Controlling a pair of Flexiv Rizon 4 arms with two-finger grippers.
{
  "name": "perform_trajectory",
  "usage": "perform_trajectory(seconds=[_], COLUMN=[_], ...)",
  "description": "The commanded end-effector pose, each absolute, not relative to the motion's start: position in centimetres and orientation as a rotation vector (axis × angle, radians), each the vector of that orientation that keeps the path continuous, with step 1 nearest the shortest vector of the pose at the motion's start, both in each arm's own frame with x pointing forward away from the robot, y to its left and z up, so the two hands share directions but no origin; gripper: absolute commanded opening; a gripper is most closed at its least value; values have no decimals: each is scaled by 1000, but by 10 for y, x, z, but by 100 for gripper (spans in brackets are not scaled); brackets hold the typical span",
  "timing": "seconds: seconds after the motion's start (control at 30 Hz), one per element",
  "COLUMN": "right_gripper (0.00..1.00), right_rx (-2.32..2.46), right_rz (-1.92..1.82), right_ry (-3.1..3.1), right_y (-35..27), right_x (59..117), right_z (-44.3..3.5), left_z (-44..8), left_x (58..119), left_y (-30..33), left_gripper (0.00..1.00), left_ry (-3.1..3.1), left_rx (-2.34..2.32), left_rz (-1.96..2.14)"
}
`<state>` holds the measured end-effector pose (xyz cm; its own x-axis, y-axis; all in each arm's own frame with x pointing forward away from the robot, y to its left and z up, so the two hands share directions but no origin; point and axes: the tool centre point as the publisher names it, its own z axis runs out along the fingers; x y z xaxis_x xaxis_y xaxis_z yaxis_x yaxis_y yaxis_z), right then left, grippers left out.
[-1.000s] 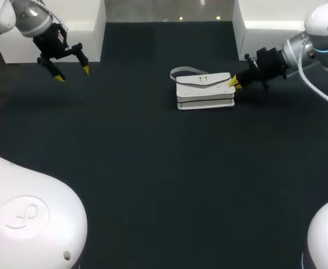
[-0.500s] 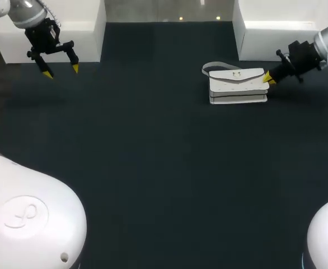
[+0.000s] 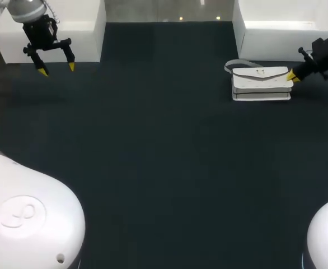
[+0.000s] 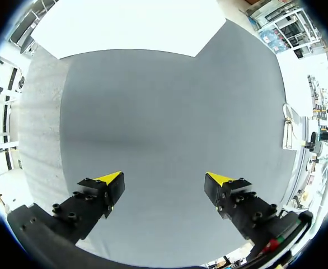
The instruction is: Pick up the bag, open it, inspect its contents, close it, and place it on the opposite side
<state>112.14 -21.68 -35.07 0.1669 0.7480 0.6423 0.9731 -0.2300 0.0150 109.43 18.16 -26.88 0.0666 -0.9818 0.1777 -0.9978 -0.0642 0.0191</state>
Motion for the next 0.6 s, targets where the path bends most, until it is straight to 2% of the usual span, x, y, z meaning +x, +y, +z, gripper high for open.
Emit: perform_trajectory(seconds=[0.03,0.6], right_gripper=[0,0], right_rx=[-2051,-2091], right_rz=[-750,-757], right_ry=[-1618,-1559], right_y=[-237,-247], right_x=[1126,1130], right_z=[-341,-340], left_z=[-269,-263], left_x=[1095,1089], left_y=[182,187], left_gripper=[100,100], left_ry=[-2048,-2136], left_rx=[2193,2228], left_rz=[171,145])
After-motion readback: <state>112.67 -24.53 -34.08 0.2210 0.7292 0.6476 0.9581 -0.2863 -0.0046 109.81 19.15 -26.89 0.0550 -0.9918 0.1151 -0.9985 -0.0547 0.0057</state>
